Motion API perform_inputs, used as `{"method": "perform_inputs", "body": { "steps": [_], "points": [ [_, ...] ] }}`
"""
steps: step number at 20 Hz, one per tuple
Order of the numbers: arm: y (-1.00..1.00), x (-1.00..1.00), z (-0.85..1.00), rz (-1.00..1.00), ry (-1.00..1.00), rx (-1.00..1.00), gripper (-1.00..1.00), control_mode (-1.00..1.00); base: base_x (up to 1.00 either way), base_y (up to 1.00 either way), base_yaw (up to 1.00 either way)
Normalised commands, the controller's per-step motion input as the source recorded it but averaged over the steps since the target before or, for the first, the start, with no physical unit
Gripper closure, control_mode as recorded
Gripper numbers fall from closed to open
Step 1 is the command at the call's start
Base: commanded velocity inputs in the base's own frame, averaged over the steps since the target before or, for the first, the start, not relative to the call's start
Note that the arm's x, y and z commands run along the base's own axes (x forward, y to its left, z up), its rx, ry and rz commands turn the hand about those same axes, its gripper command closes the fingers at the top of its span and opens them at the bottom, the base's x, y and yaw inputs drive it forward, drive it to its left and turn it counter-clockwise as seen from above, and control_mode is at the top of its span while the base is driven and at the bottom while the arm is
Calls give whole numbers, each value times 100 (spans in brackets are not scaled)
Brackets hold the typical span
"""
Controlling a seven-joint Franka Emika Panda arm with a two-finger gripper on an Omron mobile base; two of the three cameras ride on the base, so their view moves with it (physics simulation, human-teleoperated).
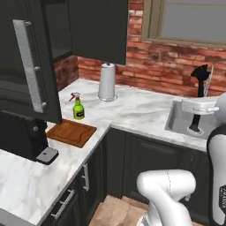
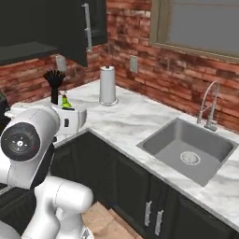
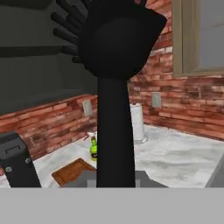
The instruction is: Grab the spray bottle from the cabinet, then place it next to the cutting board for sanitizing. Then grab the dish brush from the countertop next to the sink and place it next to the cutting board.
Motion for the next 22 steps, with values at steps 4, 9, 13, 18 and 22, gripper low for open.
{"method": "perform_inputs", "body": {
  "steps": [4, 9, 13, 18, 22],
  "points": [
    [0, 0, 0, 0, 0, 0, 100, 100, 0, -6, 100],
    [0, 0, 0, 0, 0, 0, 100, 100, 9, -1, 92],
    [0, 0, 0, 0, 0, 0, 100, 100, 44, 7, 57],
    [0, 0, 0, 0, 0, 0, 100, 100, 39, -4, 31],
    [0, 0, 0, 0, 0, 0, 100, 100, 51, -33, 10]
  ]
}}
